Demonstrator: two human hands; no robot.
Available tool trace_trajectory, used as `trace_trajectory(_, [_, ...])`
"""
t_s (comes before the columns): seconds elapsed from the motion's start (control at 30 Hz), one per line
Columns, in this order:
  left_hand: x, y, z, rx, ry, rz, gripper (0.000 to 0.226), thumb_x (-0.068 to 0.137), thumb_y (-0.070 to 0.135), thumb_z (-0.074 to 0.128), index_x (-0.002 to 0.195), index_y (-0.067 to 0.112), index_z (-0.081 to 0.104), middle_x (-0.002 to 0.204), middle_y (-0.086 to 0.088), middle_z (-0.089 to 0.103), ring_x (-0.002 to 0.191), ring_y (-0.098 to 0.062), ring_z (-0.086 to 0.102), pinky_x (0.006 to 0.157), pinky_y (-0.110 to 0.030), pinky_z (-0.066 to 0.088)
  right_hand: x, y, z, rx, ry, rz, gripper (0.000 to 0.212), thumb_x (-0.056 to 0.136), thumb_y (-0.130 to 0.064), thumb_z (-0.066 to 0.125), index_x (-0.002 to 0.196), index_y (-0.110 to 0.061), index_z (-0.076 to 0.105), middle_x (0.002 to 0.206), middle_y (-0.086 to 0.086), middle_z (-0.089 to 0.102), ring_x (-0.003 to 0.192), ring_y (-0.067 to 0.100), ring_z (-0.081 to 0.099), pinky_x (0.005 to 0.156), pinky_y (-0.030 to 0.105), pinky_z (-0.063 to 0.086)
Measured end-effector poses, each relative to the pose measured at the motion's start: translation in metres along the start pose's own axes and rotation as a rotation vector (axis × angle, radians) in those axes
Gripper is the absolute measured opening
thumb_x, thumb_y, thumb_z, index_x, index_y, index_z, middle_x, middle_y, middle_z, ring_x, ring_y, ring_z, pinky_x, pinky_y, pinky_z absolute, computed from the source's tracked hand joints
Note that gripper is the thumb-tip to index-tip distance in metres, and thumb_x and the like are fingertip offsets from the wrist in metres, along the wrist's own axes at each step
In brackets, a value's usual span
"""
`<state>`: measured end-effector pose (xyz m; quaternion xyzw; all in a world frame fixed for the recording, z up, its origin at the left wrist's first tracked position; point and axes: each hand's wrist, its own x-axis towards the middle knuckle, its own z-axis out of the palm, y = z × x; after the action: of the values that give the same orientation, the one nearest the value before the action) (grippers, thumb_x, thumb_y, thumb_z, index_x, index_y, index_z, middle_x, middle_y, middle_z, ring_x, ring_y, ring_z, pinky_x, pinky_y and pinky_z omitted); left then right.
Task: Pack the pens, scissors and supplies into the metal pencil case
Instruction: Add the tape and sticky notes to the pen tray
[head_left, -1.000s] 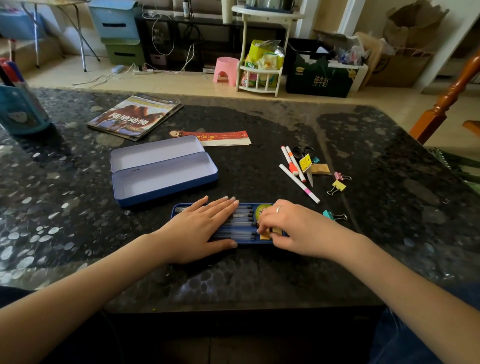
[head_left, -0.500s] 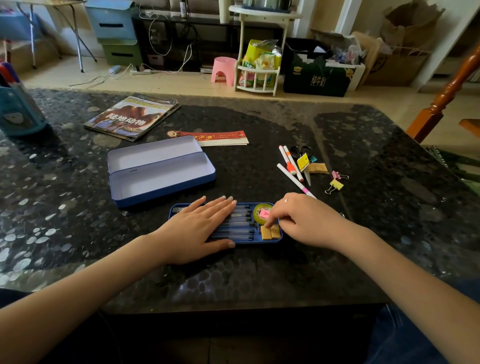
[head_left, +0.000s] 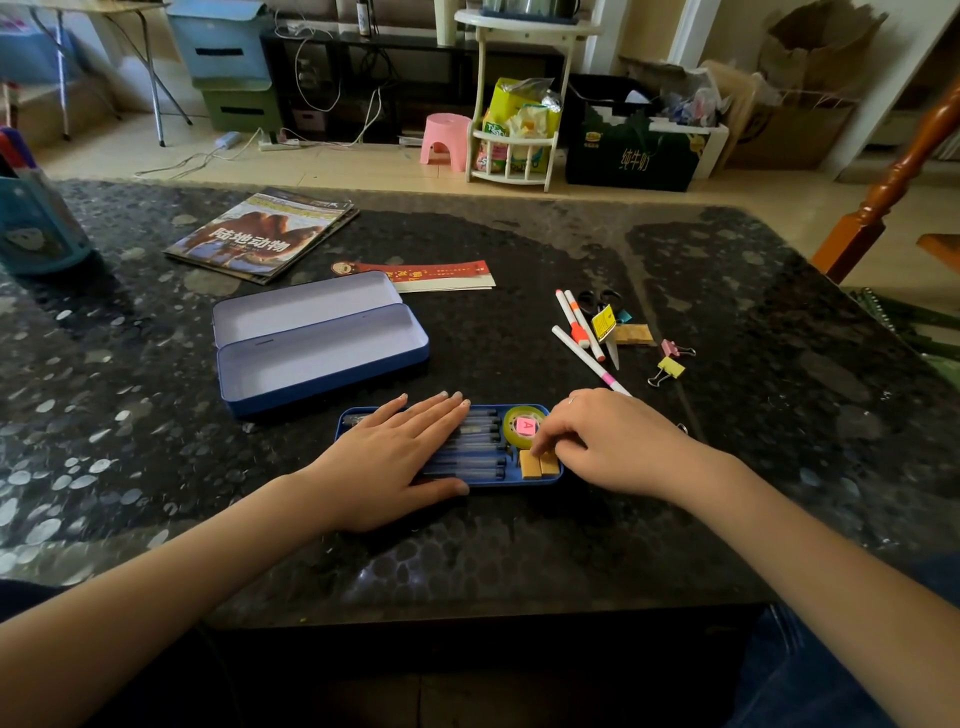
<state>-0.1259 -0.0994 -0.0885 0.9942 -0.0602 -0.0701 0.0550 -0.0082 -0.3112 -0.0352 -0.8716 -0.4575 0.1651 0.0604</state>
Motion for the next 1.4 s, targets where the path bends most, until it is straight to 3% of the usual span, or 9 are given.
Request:
trace_trajectory(0.27, [-0.001,0.002,-0.001,0.000,0.009,-0.008,0.081,0.083,0.070,0.017,0.147,0.030,-0.014,0.146,0.017,-0.018,0.135,0.003,-0.016,0.110,-0.024,-0.014,0.005,0.004,0.003,0.062,-0.030,0.002,0.028,0.087,-0.016,0.047,0.083,-0.033,0.068,0.100,-0.014,0.063,0.091,0.007,0.059,0.080,0.034,0.054])
trace_trajectory(0.43, [-0.003,0.003,-0.005,-0.018,-0.004,-0.026,0.085,0.081,0.073,0.021,0.146,0.032,-0.015,0.146,0.017,-0.020,0.135,0.002,-0.018,0.110,-0.022,-0.014,0.008,0.008,0.007,0.119,0.102,-0.075,0.034,0.085,-0.028,0.061,0.117,-0.038,0.054,0.118,-0.014,0.049,0.108,0.006,0.051,0.091,0.035,0.050])
trace_trajectory(0.53, [-0.012,-0.003,-0.016,-0.034,-0.035,-0.067,0.090,0.078,0.076,0.028,0.145,0.036,-0.017,0.149,0.017,-0.016,0.135,0.002,-0.016,0.110,-0.022,-0.011,0.013,0.009,0.011,0.118,0.069,-0.046,0.082,0.075,-0.053,0.069,0.141,-0.047,0.021,0.149,-0.010,0.026,0.137,0.011,0.029,0.112,0.041,0.031])
trace_trajectory(0.6, [-0.016,-0.009,-0.023,-0.120,-0.047,-0.112,0.090,0.077,0.074,0.036,0.145,0.039,-0.012,0.155,0.016,0.003,0.142,-0.002,0.004,0.113,-0.023,0.005,0.018,0.009,0.018,0.088,-0.006,-0.014,0.101,0.068,-0.064,0.069,0.144,-0.050,0.004,0.158,-0.009,0.011,0.146,0.013,0.008,0.118,0.047,0.010])
trace_trajectory(0.67, [-0.017,-0.013,-0.027,-0.257,-0.029,-0.149,0.087,0.076,0.069,0.042,0.145,0.044,-0.004,0.151,0.015,0.026,0.135,-0.004,0.028,0.109,-0.024,0.026,0.024,0.011,0.024,0.134,-0.071,0.008,0.106,0.067,-0.064,0.070,0.144,-0.051,-0.002,0.159,-0.009,0.008,0.146,0.010,-0.001,0.117,0.050,-0.005])
trace_trajectory(0.77, [-0.016,-0.013,-0.028,-0.291,-0.004,-0.149,0.082,0.079,0.063,0.047,0.145,0.045,0.002,0.143,0.017,0.038,0.128,-0.002,0.036,0.104,-0.023,0.032,0.029,0.013,0.024,0.199,-0.103,0.006,0.107,0.066,-0.063,0.072,0.143,-0.053,-0.002,0.159,-0.008,0.011,0.146,0.011,0.002,0.115,0.052,-0.012])
trace_trajectory(0.97, [-0.011,-0.020,-0.032,-0.283,0.171,-0.194,0.058,0.091,0.048,0.045,0.144,0.036,0.025,0.138,0.012,0.045,0.126,-0.007,0.041,0.105,-0.028,0.035,0.033,0.000,0.028,0.185,-0.030,-0.086,0.101,0.068,-0.060,0.072,0.144,-0.052,0.007,0.154,-0.008,0.026,0.143,0.010,0.018,0.115,0.054,-0.013])
trace_trajectory(1.17, [-0.013,-0.070,-0.032,-0.172,0.500,-0.359,0.025,0.092,0.018,0.053,0.116,0.014,0.059,0.111,-0.007,0.058,0.104,-0.024,0.053,0.087,-0.040,0.045,0.033,0.001,0.029,0.235,0.096,-0.113,0.094,0.065,-0.053,0.077,0.140,-0.052,0.020,0.138,-0.010,0.045,0.134,0.008,0.032,0.118,0.040,-0.004])
trace_trajectory(1.4, [-0.014,-0.099,-0.019,-0.189,0.449,-0.409,0.019,0.093,0.023,0.053,0.099,0.012,0.068,0.098,-0.004,0.063,0.092,-0.022,0.055,0.081,-0.035,0.045,0.026,0.018,0.020,0.368,0.250,0.001,0.083,0.061,-0.045,0.083,0.126,-0.054,0.032,0.122,-0.009,0.050,0.116,0.009,0.048,0.101,0.035,0.043])
